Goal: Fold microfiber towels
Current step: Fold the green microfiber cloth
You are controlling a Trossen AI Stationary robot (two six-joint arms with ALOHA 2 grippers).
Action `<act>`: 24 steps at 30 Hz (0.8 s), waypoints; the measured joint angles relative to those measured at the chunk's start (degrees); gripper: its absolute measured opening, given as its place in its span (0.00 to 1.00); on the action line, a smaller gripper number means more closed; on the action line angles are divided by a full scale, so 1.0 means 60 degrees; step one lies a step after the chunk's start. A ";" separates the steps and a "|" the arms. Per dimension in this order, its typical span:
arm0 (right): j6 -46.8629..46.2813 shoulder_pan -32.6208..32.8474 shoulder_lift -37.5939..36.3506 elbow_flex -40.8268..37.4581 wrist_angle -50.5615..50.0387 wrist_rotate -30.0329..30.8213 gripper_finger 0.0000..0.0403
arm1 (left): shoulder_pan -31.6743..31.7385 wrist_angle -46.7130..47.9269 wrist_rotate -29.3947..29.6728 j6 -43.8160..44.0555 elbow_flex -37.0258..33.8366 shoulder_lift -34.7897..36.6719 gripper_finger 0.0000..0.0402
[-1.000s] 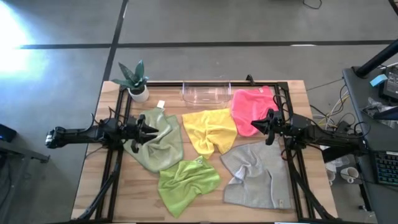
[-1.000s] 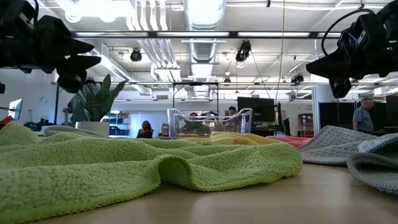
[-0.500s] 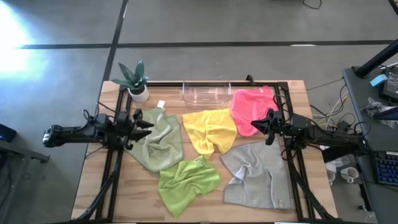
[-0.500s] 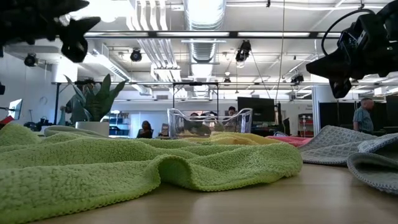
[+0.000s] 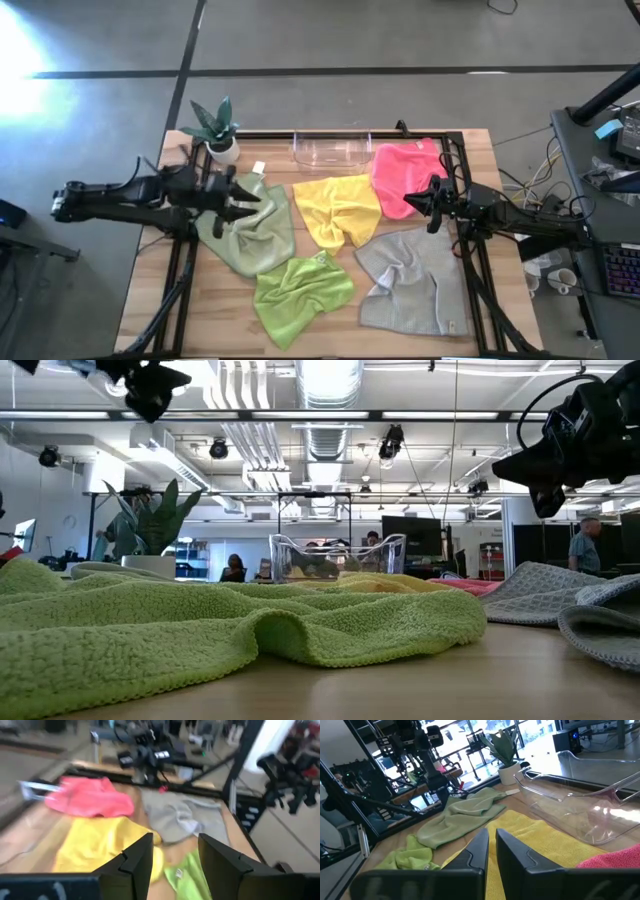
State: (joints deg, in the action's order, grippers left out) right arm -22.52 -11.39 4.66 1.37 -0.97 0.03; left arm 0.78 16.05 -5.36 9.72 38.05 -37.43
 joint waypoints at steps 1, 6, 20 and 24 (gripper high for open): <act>0.0000 0.0002 0.0001 0.0002 0.0000 -0.0002 0.07 | -0.0136 0.0086 -0.0018 0.0002 0.0296 -0.0230 0.35; 0.0000 0.0003 0.0001 0.0003 0.0000 -0.0003 0.07 | -0.0967 0.0277 -0.0020 0.0055 0.1369 -0.1495 0.35; 0.0000 0.0001 0.0001 0.0004 0.0000 -0.0003 0.07 | -0.4188 0.0797 0.0218 0.2145 0.2489 -0.4932 0.35; 0.0000 -0.0001 0.0001 0.0003 0.0000 -0.0003 0.07 | -0.4899 0.0922 0.0244 0.2794 0.3017 -0.5861 0.35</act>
State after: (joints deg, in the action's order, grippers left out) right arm -22.52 -11.40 4.67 1.38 -0.97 0.01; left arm -28.62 21.58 -3.89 26.48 56.15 -72.59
